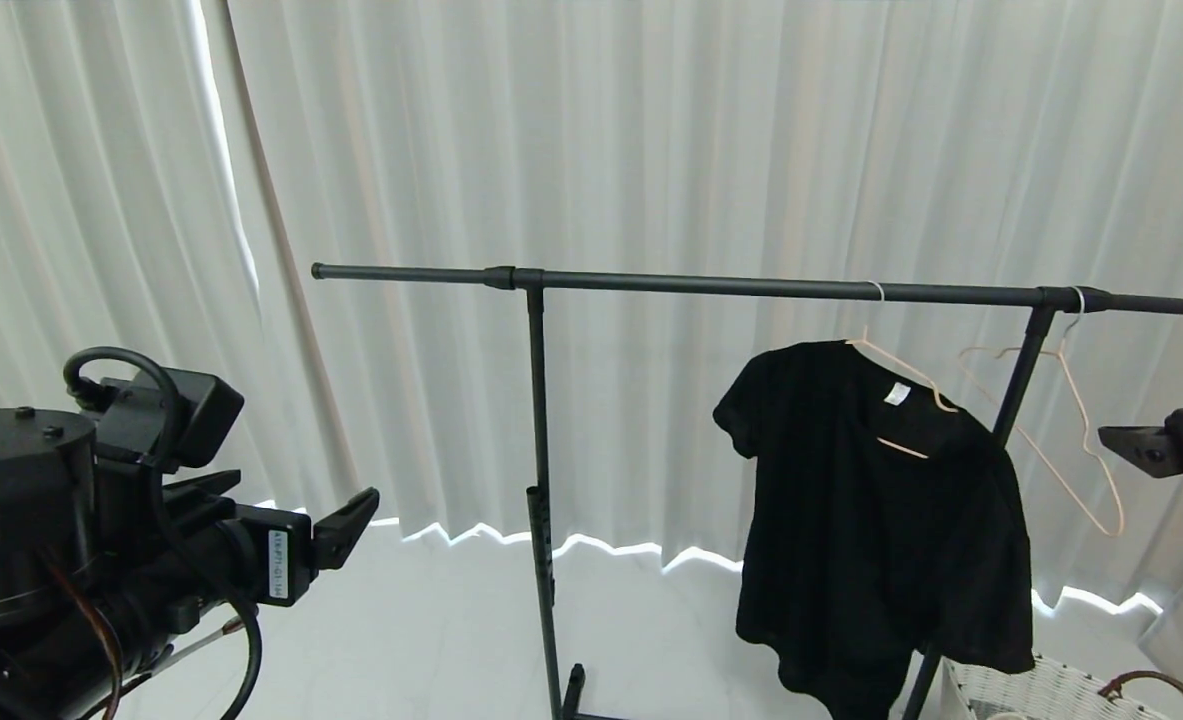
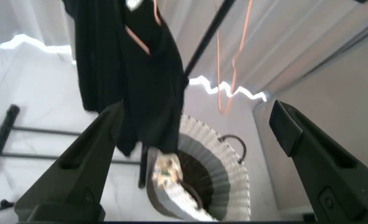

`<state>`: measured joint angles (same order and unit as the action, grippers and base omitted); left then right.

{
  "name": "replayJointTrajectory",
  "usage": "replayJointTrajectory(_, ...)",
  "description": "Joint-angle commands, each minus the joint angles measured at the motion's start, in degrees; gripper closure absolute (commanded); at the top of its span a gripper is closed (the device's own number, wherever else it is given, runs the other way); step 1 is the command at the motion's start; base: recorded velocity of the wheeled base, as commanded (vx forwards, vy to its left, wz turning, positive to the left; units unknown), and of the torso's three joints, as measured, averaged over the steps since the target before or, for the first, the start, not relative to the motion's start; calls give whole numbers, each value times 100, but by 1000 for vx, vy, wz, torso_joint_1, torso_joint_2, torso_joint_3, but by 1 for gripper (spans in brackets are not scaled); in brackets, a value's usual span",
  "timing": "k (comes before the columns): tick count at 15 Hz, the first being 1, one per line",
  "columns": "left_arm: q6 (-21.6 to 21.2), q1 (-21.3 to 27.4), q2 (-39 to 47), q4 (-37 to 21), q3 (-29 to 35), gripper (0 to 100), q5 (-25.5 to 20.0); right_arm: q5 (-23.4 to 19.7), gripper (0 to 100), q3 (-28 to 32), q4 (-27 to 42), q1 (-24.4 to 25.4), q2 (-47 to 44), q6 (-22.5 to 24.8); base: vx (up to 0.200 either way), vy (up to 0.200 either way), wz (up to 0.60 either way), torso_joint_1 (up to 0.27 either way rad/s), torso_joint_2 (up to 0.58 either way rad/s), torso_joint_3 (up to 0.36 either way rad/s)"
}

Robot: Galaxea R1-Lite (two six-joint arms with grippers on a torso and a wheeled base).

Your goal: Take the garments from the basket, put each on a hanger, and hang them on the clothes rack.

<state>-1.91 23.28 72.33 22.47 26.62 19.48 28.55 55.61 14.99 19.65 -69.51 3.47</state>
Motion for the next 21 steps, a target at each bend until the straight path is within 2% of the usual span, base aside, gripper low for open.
replayJointTrajectory(1,-2,1,1,3,1,0,3,1,0,-33,3,-67,-10,13,-200,0,0,2,7,7)
replayJointTrajectory(3,-2,1,10,3,1,0,3,10,0,-59,-5,-216,-10,154,-200,0,0,7,-2,2)
replayJointTrajectory(6,-2,1,1,3,1,0,21,19,0,-86,3,-260,-1,189,0,0,0,0,0,0)
replayJointTrajectory(9,16,1,1,3,-8,0,21,283,0,-209,-5,-260,17,364,0,0,0,-44,137,67)
replayJointTrajectory(17,16,-34,1,3,-8,0,56,291,0,-376,-5,-260,183,364,0,0,0,-220,496,276)
replayJointTrajectory(21,33,-131,10,3,-166,0,390,291,0,-516,-5,-269,236,373,0,0,0,-212,503,283)
